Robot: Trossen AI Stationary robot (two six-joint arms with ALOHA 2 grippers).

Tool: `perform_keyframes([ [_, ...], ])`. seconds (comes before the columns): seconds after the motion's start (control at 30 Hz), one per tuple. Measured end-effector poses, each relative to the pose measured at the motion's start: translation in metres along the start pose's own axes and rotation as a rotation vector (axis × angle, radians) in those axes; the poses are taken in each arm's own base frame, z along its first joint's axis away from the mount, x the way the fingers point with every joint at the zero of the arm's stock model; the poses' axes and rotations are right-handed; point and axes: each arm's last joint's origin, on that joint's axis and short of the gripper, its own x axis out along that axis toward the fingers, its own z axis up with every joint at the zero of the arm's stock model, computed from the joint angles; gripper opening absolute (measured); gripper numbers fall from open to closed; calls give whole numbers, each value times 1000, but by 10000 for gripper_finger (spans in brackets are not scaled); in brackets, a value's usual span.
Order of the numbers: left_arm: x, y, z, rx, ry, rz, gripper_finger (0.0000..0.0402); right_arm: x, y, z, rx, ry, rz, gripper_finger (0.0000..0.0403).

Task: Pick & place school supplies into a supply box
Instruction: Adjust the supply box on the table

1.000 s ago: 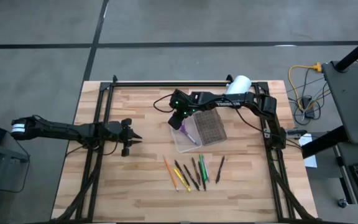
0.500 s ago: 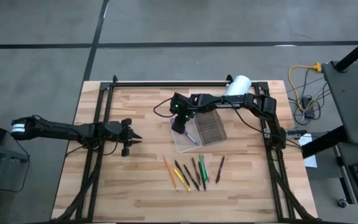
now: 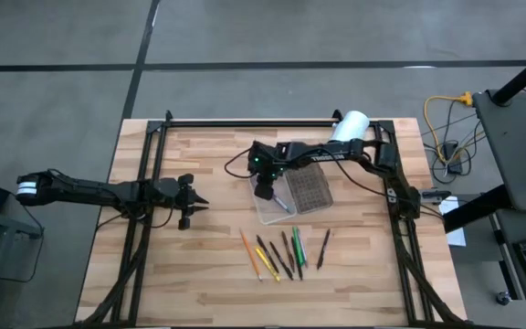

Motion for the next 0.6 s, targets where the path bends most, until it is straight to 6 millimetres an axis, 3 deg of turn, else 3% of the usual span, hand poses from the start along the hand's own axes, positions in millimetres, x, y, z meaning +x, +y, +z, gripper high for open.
perform_keyframes([
  [0.6, 0, 0, 0, 0, 0, 0, 66, -2, -18, 7, 214, -86, -192, 57],
])
